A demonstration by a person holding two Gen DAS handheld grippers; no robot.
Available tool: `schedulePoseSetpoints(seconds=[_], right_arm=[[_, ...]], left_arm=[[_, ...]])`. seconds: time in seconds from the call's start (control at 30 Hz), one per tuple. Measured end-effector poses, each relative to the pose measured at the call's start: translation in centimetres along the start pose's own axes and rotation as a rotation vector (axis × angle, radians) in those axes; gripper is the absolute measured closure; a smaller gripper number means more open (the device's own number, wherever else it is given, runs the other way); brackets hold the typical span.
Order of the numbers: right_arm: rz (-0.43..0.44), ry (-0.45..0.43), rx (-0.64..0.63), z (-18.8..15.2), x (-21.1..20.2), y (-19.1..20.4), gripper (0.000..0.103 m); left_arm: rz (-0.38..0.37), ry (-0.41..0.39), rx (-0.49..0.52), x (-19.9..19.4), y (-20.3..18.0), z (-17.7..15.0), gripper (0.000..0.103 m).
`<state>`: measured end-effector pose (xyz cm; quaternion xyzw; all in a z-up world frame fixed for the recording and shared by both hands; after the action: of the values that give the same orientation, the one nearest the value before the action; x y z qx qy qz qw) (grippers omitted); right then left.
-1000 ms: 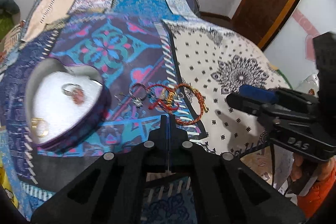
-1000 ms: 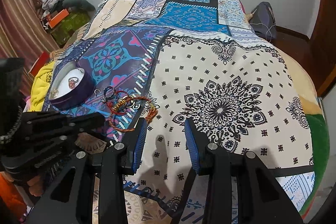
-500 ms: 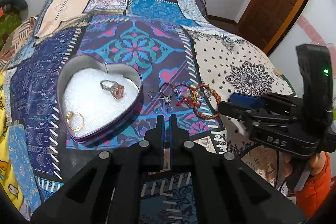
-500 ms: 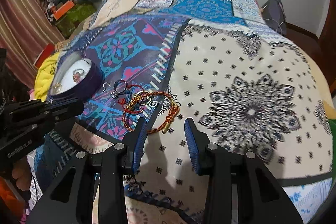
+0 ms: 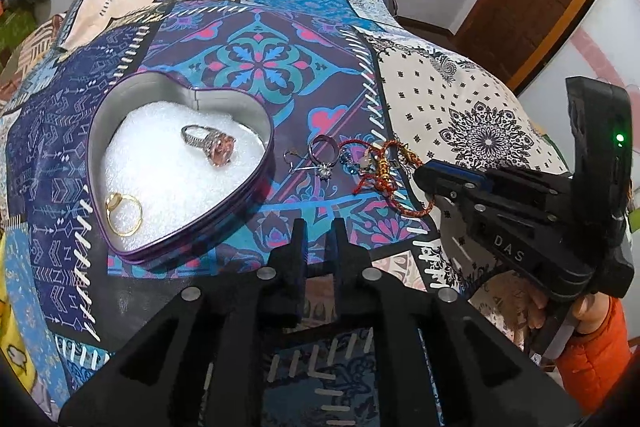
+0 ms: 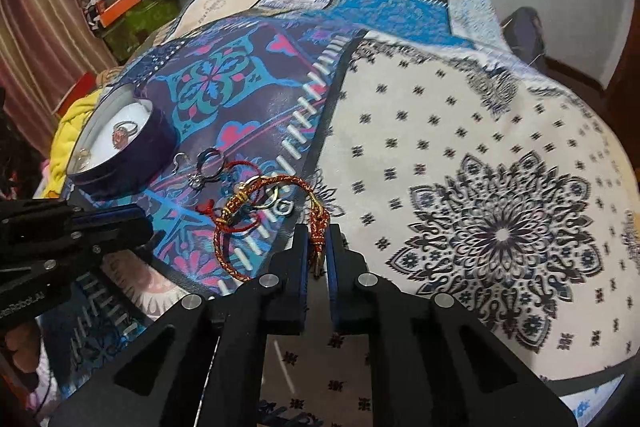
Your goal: Organize jewelry
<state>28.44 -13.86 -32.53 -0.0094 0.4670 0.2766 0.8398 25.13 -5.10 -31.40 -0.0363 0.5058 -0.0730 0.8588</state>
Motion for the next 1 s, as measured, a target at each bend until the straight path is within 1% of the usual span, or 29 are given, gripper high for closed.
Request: schedulePoseSetpoints(seconds=[0.3, 0.37, 0.43, 0.6, 0.63, 0.67, 0.73, 0.8, 0.87, 0.93, 1.0], right_arm=[[-0.031, -0.125, 0.001, 2.3, -4.0, -1.2, 0.096], [-0.033, -0.139, 0.009, 2.6, -4.8, -1.7, 0.096], [-0.036, -0.15, 0.017, 2.7, -5.3, -1.9, 0.096], [-0.067, -0.149, 0.021, 1.8, -5.7, -2.9, 0.096], [-0.071, -0.146, 0.023, 1.6, -5.7, -3.0, 0.096], [-0.072, -0.141, 0.029, 1.3, -5.6, -3.2, 0.096], [-0.076, -0.137, 0.04, 0.9, -5.7, -3.5, 0.096], [-0.084, -0.139, 0.048, 0.6, -5.9, -4.0, 0.096], [-0.082, -0.142, 0.055, 0.4, -6.2, -4.2, 0.096], [-0.077, -0.145, 0.06, 0.2, -6.4, -4.3, 0.096], [-0.073, -0.149, 0.059, 0.1, -6.6, -4.2, 0.096]], left_arm=[[0.002, 0.007, 0.02, 0.5, -0.8, 0.6, 0.092], [-0.007, 0.013, 0.016, 0.7, -1.0, 0.7, 0.092], [-0.032, 0.022, 0.01, 0.9, -1.4, 0.8, 0.092], [-0.052, 0.026, 0.012, 1.4, -2.8, 1.4, 0.092], [-0.06, 0.028, 0.006, 1.5, -3.1, 1.6, 0.09], [-0.064, 0.03, -0.005, 1.6, -3.3, 1.9, 0.086], [-0.072, 0.035, -0.025, 2.0, -3.7, 2.3, 0.08], [-0.07, 0.037, -0.029, 2.2, -4.0, 2.6, 0.077], [-0.056, 0.039, -0.035, 2.6, -4.3, 2.8, 0.069], [-0.047, 0.043, -0.052, 3.1, -4.5, 3.0, 0.064], [-0.042, 0.044, -0.062, 3.5, -4.7, 3.1, 0.064]])
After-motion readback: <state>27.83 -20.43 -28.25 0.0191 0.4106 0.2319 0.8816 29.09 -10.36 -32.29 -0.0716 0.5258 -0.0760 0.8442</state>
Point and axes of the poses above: each gripper's, at about its wrist camera, not at the fingertips, and x roughly the way its jaws point, y to its left, z to its top, the point moved 10 cm from there along x, roughly the way its jaws point, and after that the axes turned 6 degrees about z, right-handed, at the moved point
